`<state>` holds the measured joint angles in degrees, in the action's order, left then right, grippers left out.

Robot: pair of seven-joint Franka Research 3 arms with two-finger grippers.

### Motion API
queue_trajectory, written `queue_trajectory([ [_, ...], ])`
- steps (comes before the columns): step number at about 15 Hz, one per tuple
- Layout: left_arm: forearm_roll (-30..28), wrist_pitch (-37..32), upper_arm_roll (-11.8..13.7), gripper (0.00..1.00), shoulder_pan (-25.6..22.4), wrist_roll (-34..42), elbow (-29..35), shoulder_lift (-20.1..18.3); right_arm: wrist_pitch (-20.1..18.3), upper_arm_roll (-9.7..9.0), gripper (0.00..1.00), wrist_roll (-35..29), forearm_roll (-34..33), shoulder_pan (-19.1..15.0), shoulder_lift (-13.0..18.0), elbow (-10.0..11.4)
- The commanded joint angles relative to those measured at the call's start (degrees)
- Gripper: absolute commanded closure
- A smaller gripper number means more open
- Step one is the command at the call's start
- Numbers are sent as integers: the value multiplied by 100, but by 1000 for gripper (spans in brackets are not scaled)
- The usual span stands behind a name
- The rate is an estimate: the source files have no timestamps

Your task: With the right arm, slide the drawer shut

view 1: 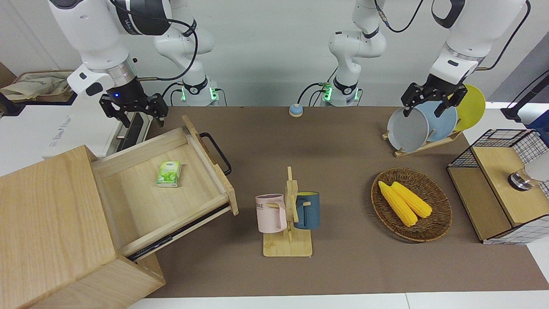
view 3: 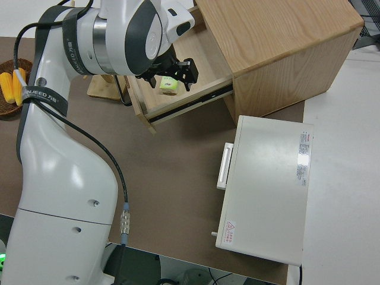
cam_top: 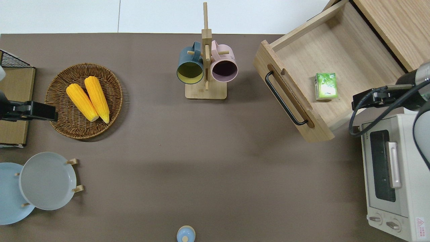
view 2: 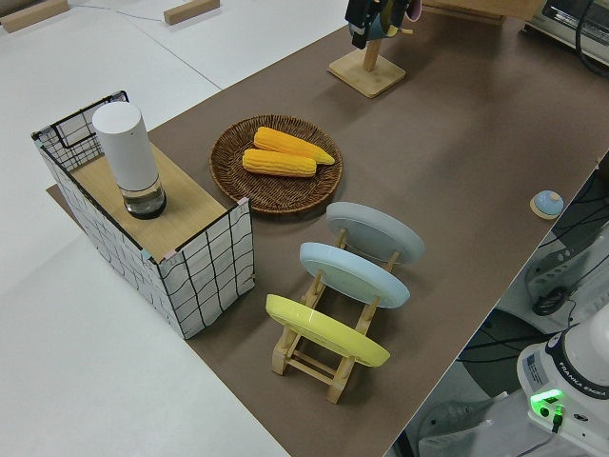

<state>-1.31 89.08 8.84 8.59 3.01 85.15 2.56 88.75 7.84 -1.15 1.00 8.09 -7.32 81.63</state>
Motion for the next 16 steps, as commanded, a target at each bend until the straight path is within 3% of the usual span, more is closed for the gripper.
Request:
queue_trajectory([
  [1,87,4,92,2,99,33,-112,69,28,7,17,-17,-73,17,-23,-59],
  [12,78,4,92,5,99,33,-112,69,-42,16,30,-8,-92,18,-15,-59],
  [14,78,4,92,5,99,33,-112,69,-85,16,150,-8,-126,26,-15,-59],
  [16,87,4,92,5,99,33,-112,69,-226,7,430,-8,-206,26,-15,-59],
])
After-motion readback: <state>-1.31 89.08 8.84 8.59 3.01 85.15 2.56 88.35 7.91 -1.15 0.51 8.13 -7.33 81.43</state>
